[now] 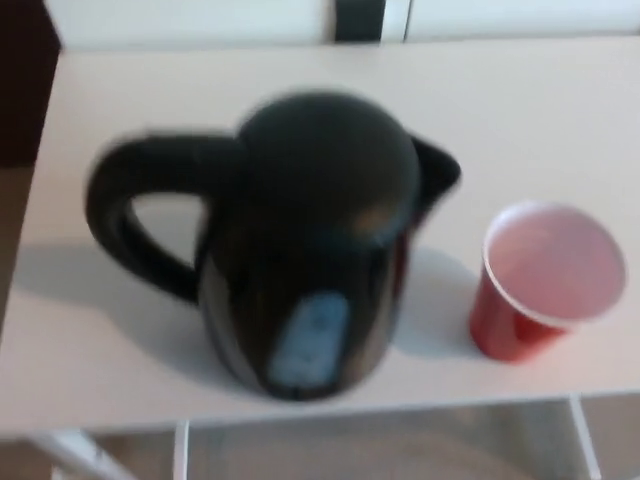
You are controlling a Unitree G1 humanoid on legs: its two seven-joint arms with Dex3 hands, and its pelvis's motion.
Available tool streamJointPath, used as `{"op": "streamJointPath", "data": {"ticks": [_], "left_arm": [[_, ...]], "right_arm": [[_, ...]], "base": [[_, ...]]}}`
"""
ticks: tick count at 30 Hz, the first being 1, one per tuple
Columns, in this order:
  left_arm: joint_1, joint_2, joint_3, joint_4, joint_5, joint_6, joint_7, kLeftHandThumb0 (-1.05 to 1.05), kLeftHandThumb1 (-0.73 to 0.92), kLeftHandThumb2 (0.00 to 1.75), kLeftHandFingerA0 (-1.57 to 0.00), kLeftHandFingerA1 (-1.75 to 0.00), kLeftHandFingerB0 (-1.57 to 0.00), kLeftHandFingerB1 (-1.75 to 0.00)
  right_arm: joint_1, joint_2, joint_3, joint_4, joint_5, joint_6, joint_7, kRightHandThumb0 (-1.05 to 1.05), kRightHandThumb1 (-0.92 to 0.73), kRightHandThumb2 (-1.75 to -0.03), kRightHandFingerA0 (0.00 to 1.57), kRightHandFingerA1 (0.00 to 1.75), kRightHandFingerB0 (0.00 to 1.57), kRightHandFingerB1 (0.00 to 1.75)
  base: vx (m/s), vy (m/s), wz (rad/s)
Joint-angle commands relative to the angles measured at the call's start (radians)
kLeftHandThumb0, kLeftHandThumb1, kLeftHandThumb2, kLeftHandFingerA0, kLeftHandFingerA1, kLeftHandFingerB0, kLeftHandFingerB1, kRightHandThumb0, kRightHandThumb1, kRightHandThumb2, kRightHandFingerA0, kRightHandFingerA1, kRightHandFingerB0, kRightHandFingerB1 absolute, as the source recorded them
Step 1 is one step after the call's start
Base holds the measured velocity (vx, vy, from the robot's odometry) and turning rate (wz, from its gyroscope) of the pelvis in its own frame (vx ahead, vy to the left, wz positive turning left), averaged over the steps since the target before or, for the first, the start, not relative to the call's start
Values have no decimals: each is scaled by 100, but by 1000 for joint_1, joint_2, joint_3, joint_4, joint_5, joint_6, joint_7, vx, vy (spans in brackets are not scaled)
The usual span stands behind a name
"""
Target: The robot walk towards a table in front and uses its left hand to pick up the pot from the base and pour water to the cup on the right hand side
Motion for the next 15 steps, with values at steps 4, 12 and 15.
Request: {"op": "streamJointPath", "data": {"ticks": [4, 12, 15], "left_arm": [[6, 14, 22, 11, -29, 64, 26, -4, 60, 99, -27, -55, -8, -47], [-6, 29, 26, 64, -22, 47, 21, -3, 59, 98, -28, -55, -8, -46], [-11, 30, 27, 72, -22, 44, 26, -4, 59, 98, -31, -56, -10, -47]], "right_arm": [[22, -17, 4, -6, 2, -31, 31, -30, -36, -93, 25, 63, 13, 54], [11, -19, 13, 11, -11, -39, -4, -28, -49, -73, 30, 67, 23, 44], [4, -20, 2, 17, 3, -24, -6, -28, -48, -70, 33, 68, 27, 44]], "base": [[31, 92, -4], [-141, -50, 2], [-261, -53, 7]]}}
